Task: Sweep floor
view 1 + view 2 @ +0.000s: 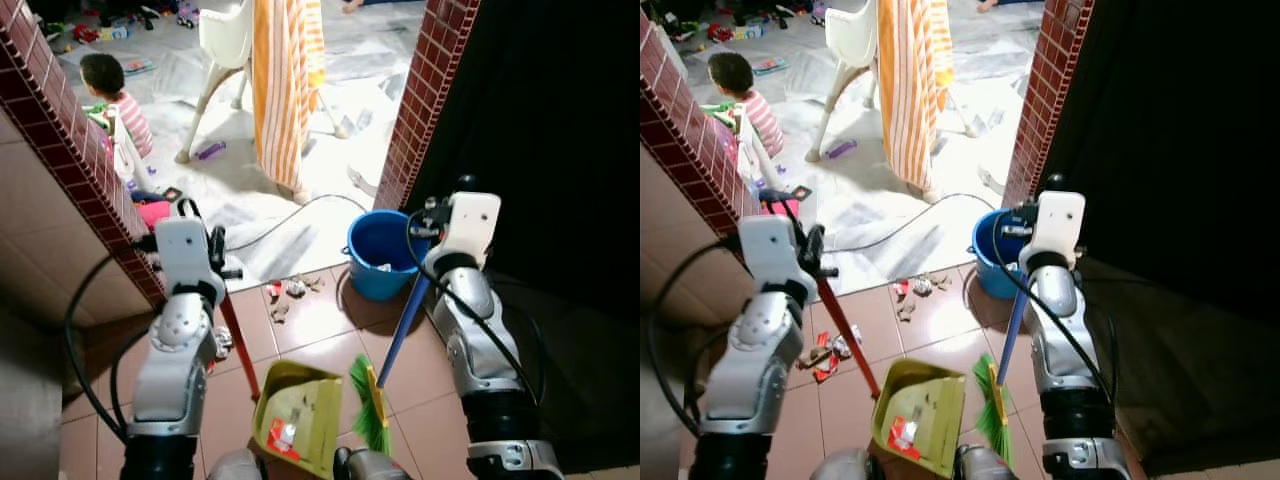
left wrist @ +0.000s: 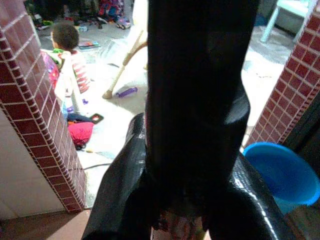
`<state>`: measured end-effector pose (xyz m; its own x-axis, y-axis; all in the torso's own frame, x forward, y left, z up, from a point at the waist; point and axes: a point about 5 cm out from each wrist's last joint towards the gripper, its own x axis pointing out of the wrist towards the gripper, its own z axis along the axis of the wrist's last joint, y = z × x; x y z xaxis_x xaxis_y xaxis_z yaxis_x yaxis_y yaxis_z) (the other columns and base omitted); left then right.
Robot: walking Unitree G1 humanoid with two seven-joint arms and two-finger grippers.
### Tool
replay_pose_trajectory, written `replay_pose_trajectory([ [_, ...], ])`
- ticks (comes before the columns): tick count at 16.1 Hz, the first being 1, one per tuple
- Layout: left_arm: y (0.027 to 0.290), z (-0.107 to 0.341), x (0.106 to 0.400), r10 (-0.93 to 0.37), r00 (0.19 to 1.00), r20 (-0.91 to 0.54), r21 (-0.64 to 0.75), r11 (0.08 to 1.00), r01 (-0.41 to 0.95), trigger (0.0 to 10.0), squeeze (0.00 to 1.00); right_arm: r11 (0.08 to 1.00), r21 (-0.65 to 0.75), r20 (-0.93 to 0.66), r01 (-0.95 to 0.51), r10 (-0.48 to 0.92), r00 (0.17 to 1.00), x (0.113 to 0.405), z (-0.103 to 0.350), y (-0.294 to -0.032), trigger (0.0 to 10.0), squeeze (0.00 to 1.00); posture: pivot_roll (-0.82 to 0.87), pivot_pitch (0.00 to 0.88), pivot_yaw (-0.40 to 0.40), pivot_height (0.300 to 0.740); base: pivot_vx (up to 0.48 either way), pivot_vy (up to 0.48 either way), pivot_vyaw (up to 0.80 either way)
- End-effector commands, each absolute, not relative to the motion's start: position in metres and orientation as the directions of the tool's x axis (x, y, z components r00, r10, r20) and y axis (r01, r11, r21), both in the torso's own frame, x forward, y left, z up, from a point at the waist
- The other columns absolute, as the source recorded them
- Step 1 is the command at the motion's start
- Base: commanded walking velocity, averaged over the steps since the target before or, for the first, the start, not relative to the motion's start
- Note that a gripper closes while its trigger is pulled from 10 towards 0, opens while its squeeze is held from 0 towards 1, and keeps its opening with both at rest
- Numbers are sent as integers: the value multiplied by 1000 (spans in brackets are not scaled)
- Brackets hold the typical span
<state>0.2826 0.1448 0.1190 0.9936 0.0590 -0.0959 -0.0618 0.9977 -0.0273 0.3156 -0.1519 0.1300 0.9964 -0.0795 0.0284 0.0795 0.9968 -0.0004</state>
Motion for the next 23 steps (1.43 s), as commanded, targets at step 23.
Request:
replay_pose_trajectory([
  [23, 149, 124, 294, 100, 995, -18, -34, 994, -101, 10000, 0, 987, -57, -49, 148, -151, 987, 320, 101, -175, 10000, 0, -12, 0, 15, 740, 0, -135, -228],
])
